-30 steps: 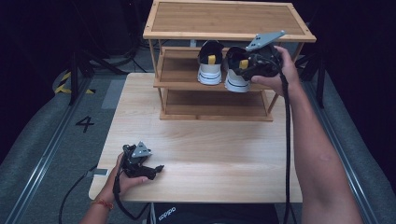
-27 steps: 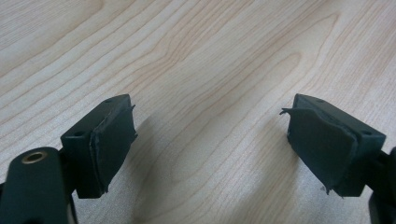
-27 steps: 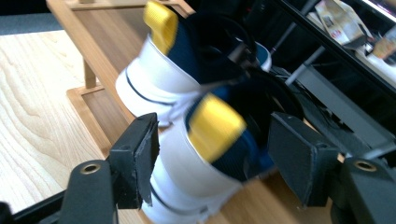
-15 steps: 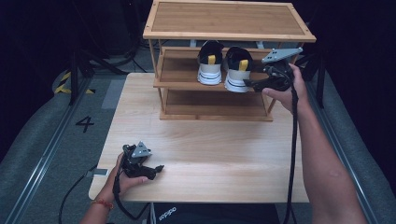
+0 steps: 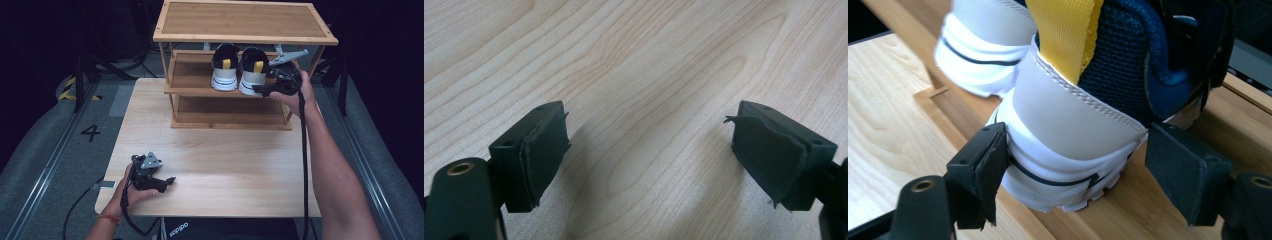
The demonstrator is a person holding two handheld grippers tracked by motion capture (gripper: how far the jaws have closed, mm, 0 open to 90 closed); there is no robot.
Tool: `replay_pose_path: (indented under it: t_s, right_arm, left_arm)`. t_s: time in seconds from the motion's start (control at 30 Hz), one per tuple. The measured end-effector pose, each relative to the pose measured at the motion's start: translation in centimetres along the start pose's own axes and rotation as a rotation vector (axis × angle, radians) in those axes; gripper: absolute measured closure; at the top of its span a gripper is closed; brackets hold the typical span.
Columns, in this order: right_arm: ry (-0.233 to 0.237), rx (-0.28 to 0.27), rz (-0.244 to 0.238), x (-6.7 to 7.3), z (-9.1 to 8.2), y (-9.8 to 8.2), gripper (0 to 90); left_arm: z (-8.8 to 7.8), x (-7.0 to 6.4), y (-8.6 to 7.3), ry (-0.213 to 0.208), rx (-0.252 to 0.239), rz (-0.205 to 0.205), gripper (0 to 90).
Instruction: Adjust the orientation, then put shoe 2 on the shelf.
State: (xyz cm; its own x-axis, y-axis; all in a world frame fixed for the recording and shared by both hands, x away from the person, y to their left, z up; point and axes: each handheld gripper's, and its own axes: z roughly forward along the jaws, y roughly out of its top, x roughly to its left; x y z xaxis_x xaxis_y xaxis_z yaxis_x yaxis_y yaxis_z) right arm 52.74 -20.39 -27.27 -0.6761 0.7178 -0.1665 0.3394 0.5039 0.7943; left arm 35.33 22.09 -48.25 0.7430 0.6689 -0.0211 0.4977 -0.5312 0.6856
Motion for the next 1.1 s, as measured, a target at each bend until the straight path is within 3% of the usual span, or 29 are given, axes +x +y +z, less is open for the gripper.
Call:
replay_pose_path:
  t_s: [0.3,0.43,0.53,0.77,1.1]
  right_arm:
    - [0.002,0.004,0.008,-0.6,0.7,0.1,25.1]
    - [-0.003,0.037,-0.041,-0.3,0.3,0.1,28.1]
    - [0.018,0.026,-0.046,-0.2,-0.4,-0.1,28.2]
    - [-0.024,0.07,-0.108,0.6,-1.5,-0.8,27.3]
    - [-0.042,0.126,-0.202,2.2,-3.8,-3.6,24.0]
  left_arm:
    - [0.0,0.0,0.0,0.0,0.001,0.001,15.4]
    - [0.0,0.0,0.0,0.001,0.001,0.0,15.4]
    - [0.0,0.0,0.0,0.001,0.001,0.001,15.5]
    - [0.0,0.0,0.0,0.001,0.0,0.0,15.5]
    - [-0.1,0.0,0.0,0.001,0.008,0.001,15.5]
